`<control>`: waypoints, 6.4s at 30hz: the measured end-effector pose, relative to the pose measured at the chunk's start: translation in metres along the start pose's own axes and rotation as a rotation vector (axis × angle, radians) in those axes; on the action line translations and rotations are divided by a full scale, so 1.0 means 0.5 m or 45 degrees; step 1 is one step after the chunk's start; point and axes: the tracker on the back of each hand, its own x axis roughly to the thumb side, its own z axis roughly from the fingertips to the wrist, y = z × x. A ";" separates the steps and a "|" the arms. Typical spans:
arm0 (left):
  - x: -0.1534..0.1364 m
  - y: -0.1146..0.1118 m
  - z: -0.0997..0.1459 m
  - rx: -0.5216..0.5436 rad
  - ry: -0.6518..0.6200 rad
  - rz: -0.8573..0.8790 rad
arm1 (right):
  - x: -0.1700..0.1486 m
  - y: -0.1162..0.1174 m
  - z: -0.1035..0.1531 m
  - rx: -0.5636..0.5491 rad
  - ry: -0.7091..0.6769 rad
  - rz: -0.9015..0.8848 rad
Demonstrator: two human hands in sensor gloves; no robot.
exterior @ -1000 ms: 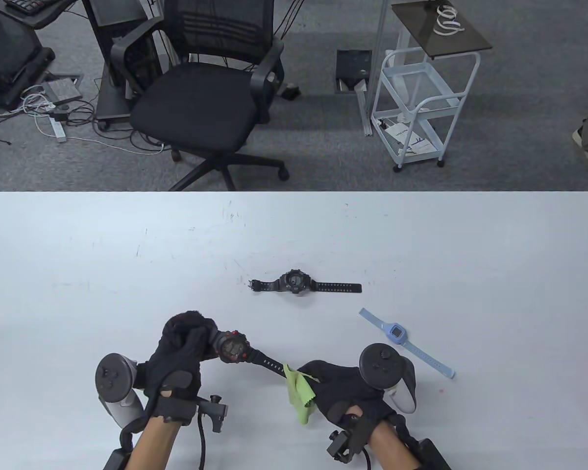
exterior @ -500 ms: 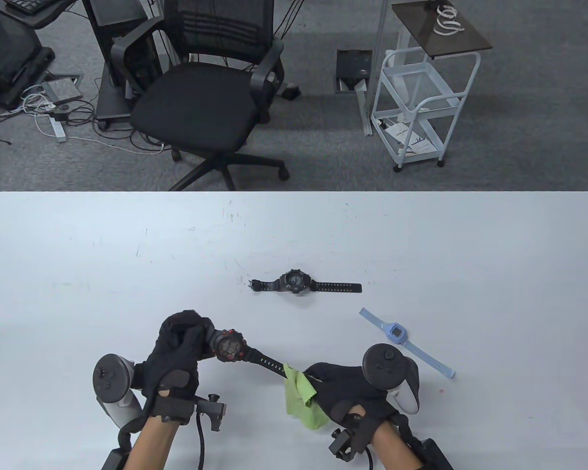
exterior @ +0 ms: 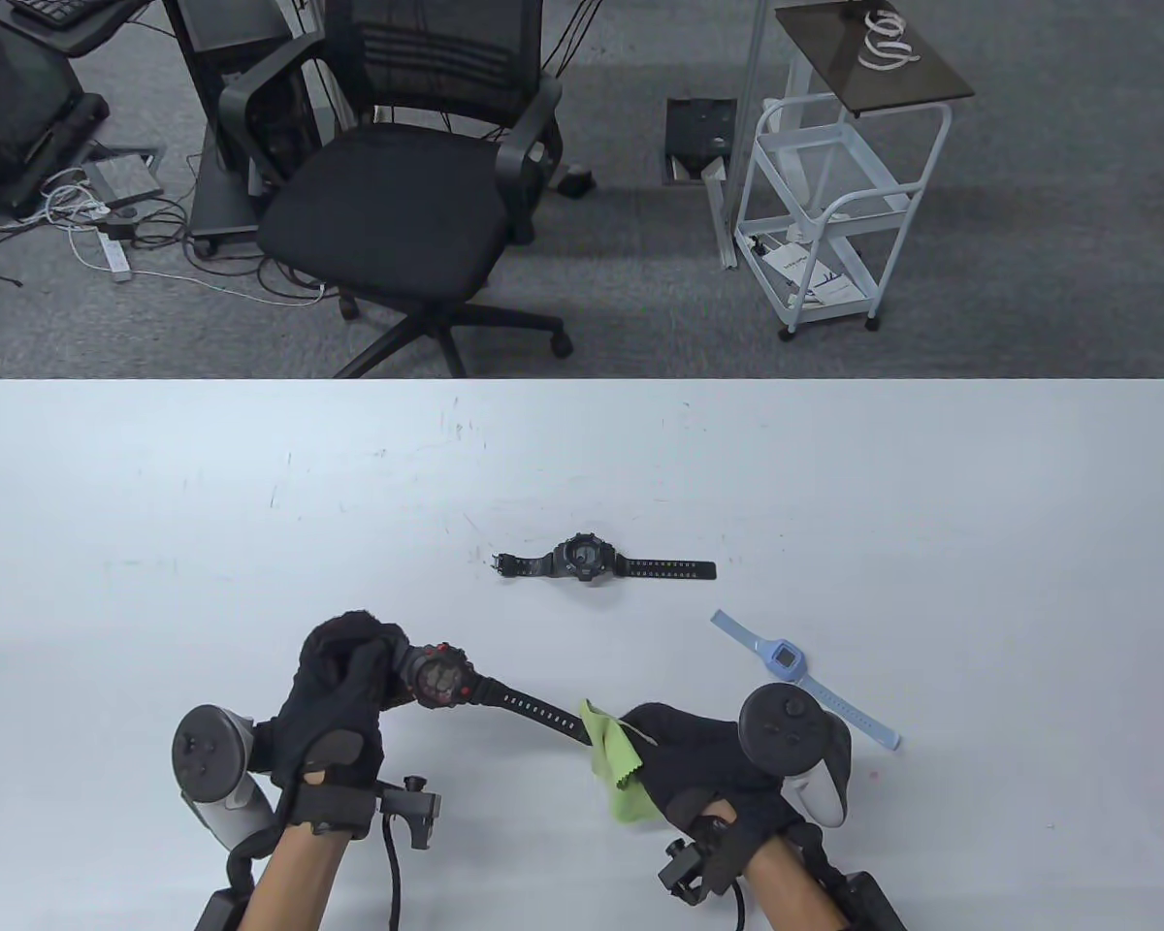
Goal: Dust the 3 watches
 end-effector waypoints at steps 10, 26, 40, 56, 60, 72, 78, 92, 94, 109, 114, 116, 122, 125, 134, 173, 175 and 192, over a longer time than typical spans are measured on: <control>0.007 0.033 -0.002 0.127 -0.008 0.019 | 0.128 0.144 0.026 0.180 -0.523 0.963; 0.003 0.011 0.000 0.058 -0.005 0.024 | 0.114 0.236 0.037 0.502 -0.605 1.394; 0.003 -0.078 0.030 -0.227 -0.037 0.204 | 0.073 0.118 -0.004 0.189 -0.241 -0.070; -0.058 -0.181 0.090 -0.487 0.184 0.018 | -0.014 0.001 -0.016 -0.212 -0.055 -1.035; -0.058 -0.199 0.091 -0.723 0.174 -0.138 | -0.007 -0.040 -0.011 -0.265 -0.127 -1.042; -0.012 -0.173 0.063 -0.762 -0.163 -0.590 | -0.065 -0.089 -0.003 -0.402 0.046 -1.031; -0.018 -0.209 0.076 -1.161 -0.255 -1.170 | -0.060 -0.084 -0.004 -0.373 0.031 -1.015; -0.072 -0.270 0.108 -1.413 -0.241 -1.628 | -0.059 -0.073 -0.009 -0.304 0.046 -0.960; -0.074 -0.271 0.107 -1.401 -0.234 -1.621 | -0.058 -0.072 -0.009 -0.296 0.045 -0.959; -0.041 -0.133 0.015 -0.825 -0.029 -0.692 | -0.048 -0.094 -0.012 -0.245 -0.062 -1.067; -0.050 -0.102 -0.002 -0.730 0.002 -0.429 | -0.046 -0.095 -0.011 -0.233 -0.071 -1.084; -0.050 -0.106 0.001 -0.725 -0.017 -0.380 | -0.046 -0.082 -0.013 -0.164 -0.061 -1.071; -0.047 -0.147 0.021 -0.837 -0.090 -0.373 | -0.025 -0.044 -0.015 -0.033 -0.080 -1.055; -0.051 -0.164 0.029 -0.896 -0.094 -0.333 | -0.020 -0.033 -0.014 -0.019 -0.075 -1.027; -0.070 -0.203 0.057 -0.886 0.033 -0.184 | -0.031 -0.011 -0.009 -0.179 0.050 -0.953; -0.046 -0.214 0.078 -0.895 -0.061 -0.396 | -0.025 0.003 -0.011 -0.125 0.040 -0.985; -0.046 -0.217 0.078 -0.933 -0.055 -0.406 | -0.026 0.002 -0.011 -0.120 0.036 -0.983; -0.044 -0.208 0.072 -0.914 -0.107 -0.448 | -0.030 -0.005 -0.010 -0.133 0.022 -0.975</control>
